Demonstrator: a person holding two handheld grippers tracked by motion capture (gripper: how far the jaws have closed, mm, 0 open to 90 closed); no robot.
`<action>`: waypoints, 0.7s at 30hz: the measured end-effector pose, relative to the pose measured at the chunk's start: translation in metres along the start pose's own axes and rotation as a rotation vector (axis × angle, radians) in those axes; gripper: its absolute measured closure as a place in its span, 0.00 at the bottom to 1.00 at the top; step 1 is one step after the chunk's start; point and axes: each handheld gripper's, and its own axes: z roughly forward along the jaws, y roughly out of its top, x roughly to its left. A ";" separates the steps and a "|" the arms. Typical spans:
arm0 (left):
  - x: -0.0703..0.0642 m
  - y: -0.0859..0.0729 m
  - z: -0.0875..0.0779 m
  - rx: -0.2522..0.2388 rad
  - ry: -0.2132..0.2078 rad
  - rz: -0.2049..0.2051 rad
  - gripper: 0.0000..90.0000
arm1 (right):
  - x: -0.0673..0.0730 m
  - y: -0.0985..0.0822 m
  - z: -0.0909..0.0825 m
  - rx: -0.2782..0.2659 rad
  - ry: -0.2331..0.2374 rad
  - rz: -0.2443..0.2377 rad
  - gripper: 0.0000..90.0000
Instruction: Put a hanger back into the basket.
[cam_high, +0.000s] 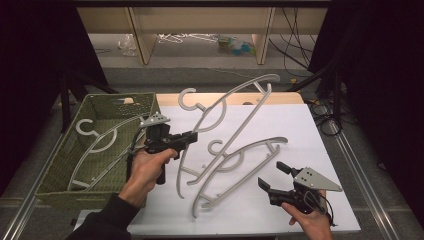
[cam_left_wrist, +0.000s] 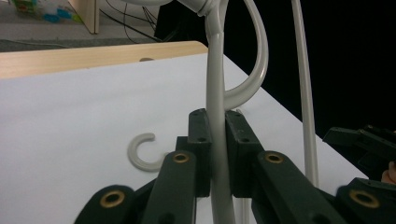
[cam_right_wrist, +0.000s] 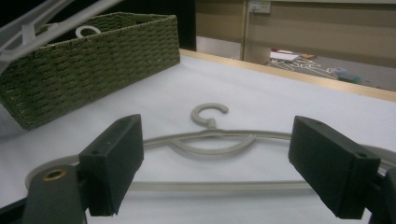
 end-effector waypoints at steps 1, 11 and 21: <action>0.002 0.003 -0.006 -0.007 0.004 -0.023 0.91 | 0.000 0.000 -0.001 0.008 0.001 0.000 0.21; 0.041 0.027 -0.060 -0.084 0.126 0.021 0.91 | -0.001 0.000 0.000 0.013 -0.010 -0.009 0.21; 0.087 0.030 -0.101 -0.104 0.246 -0.010 0.91 | 0.000 -0.001 0.001 0.012 -0.008 -0.007 0.21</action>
